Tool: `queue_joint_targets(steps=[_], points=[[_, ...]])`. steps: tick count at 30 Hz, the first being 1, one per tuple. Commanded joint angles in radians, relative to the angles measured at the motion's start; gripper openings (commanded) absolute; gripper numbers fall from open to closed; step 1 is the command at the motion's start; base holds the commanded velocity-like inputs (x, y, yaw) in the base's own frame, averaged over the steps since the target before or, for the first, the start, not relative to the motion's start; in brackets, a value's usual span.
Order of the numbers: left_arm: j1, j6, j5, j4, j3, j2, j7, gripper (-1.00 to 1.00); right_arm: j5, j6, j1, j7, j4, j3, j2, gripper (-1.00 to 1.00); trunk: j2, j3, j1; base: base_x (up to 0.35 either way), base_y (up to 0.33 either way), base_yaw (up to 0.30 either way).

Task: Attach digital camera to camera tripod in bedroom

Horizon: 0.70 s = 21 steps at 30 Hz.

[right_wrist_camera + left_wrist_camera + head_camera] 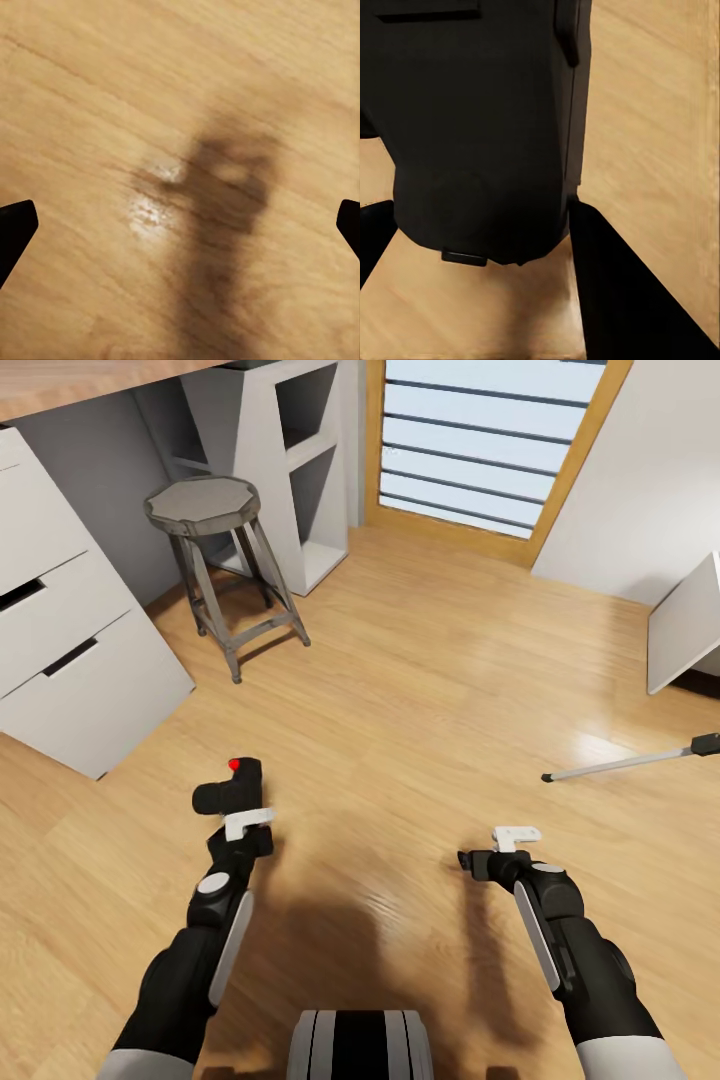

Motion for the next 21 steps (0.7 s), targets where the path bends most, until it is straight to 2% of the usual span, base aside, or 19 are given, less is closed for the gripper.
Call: queue_joint_targets(steps=[1,4,5,6,7,8,11,12,17,21], points=[[0.000,0.030,-0.003,-0.014,-0.008,-0.002,0.005,-1.00,0.001,0.005,0.000,0.004,-0.002,-0.001,0.000,1.00,0.000,-0.001,0.000,0.000,0.000,0.000],[0.000,0.106,0.008,-0.043,-0.033,-0.008,-0.001,-1.00,0.000,0.006,0.000,0.004,-0.005,-0.001,0.000,1.00,0.000,-0.001,0.000,0.000,0.000,0.000],[0.000,0.164,0.029,-0.056,-0.051,-0.009,-0.007,-1.00,0.000,0.007,0.000,0.004,-0.008,-0.001,0.000,1.00,0.000,-0.001,0.000,0.000,0.000,0.000],[0.000,0.193,0.045,-0.061,-0.059,-0.010,-0.012,-1.00,0.000,0.008,0.000,0.004,-0.009,-0.001,0.000,1.00,0.000,-0.001,0.000,0.000,0.000,0.000],[0.000,0.279,0.133,-0.073,-0.089,-0.008,-0.045,-1.00,0.000,0.009,0.000,0.005,-0.015,-0.001,0.000,1.00,0.000,-0.001,0.000,0.000,0.000,0.000],[0.000,0.301,0.182,-0.076,-0.098,-0.005,-0.071,-1.00,-0.001,0.009,0.000,0.007,-0.016,-0.001,0.000,1.00,0.000,-0.001,0.000,0.000,0.000,0.000],[0.000,0.320,0.253,-0.080,-0.104,0.000,-0.119,-1.00,-0.002,0.010,0.000,0.016,-0.019,-0.001,0.000,1.00,0.000,-0.001,0.000,0.000,0.000,0.000],[0.000,0.327,0.291,-0.082,-0.106,0.005,-0.155,-1.00,-0.003,0.010,0.000,0.027,-0.022,-0.001,0.000,1.00,0.000,-0.001,0.000,0.000,0.000,0.000],[0.000,0.330,0.344,-0.091,-0.111,0.015,-0.236,-1.00,-0.006,0.011,0.000,0.077,-0.067,0.000,0.000,1.00,0.000,-0.001,0.000,0.000,0.000,0.000],[0.000,0.324,0.355,-0.091,-0.113,0.017,-0.255,-1.00,-0.007,0.013,0.000,0.120,-0.109,0.000,0.000,1.00,0.000,-0.001,0.000,0.000,0.000,0.000]])
